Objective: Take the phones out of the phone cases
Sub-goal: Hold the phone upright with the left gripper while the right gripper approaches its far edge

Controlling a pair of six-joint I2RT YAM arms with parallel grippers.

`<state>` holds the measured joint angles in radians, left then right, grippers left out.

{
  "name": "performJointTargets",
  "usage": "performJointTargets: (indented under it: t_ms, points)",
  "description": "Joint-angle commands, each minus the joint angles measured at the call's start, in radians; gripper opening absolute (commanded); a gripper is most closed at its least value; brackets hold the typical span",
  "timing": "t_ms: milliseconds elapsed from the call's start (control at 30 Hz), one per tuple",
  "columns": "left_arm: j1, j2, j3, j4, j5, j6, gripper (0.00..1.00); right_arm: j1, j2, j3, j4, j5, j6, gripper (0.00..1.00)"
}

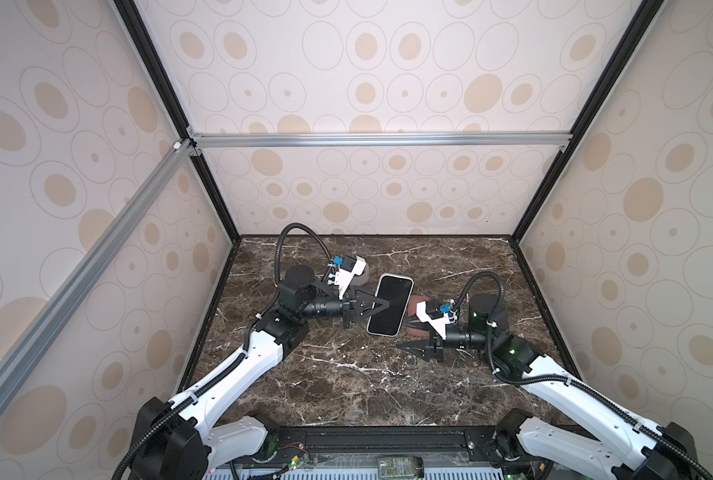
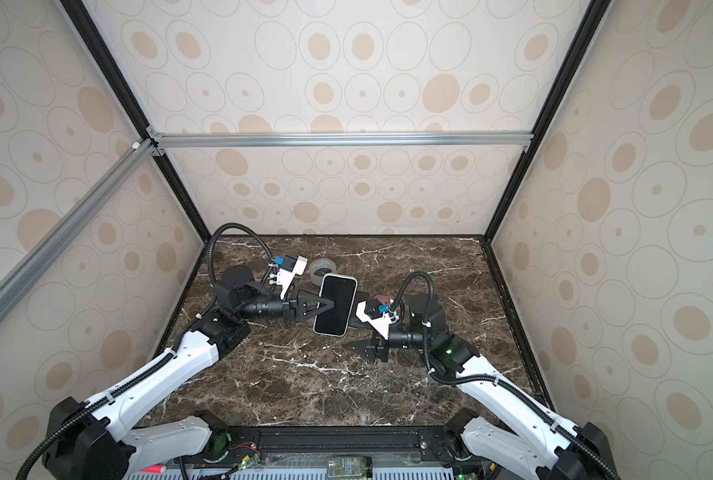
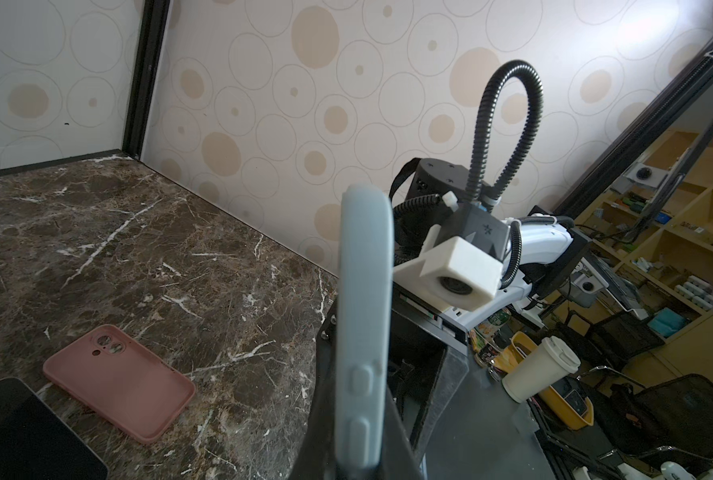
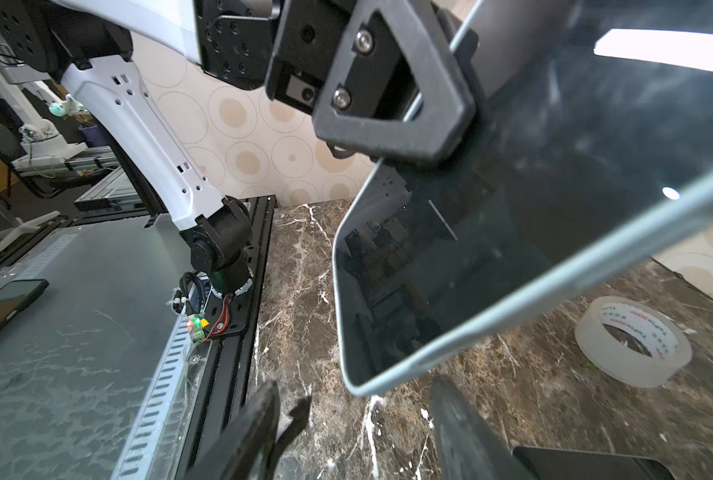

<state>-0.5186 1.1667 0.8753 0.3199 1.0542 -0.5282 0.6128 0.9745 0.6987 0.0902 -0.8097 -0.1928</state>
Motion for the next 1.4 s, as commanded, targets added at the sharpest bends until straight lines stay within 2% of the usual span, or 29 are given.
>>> performJointTargets:
  t_ms: [0, 267, 400, 500, 867, 1067, 1267, 1367]
  points:
    - [0.007, -0.007, 0.038, 0.073, 0.045, -0.015, 0.00, -0.001, 0.027, 0.049, -0.026, -0.084, -0.074, 0.55]
    - [0.008, -0.012, 0.042, 0.055, 0.027, -0.007, 0.00, 0.006, 0.066, 0.067, -0.046, -0.135, -0.144, 0.46]
    - [0.011, -0.001, 0.066, -0.028, -0.015, 0.036, 0.00, 0.007, 0.058, 0.061, -0.083, -0.130, -0.211, 0.43]
    - [0.012, 0.001, 0.065, -0.014, -0.015, 0.026, 0.00, 0.006, 0.043, 0.049, -0.084, -0.118, -0.235, 0.39]
    - [0.012, 0.008, 0.045, 0.030, -0.006, -0.001, 0.00, 0.009, 0.048, 0.049, -0.052, -0.125, -0.221, 0.30]
    - [0.012, 0.011, 0.042, 0.031, -0.004, -0.006, 0.00, 0.013, 0.054, 0.058, -0.050, -0.132, -0.241, 0.20]
    - [0.012, 0.019, 0.045, 0.043, 0.003, -0.019, 0.00, 0.019, 0.060, 0.070, -0.053, -0.132, -0.251, 0.18]
    - [0.012, 0.018, 0.039, 0.061, 0.015, -0.029, 0.00, 0.023, 0.064, 0.070, -0.036, -0.142, -0.237, 0.26]
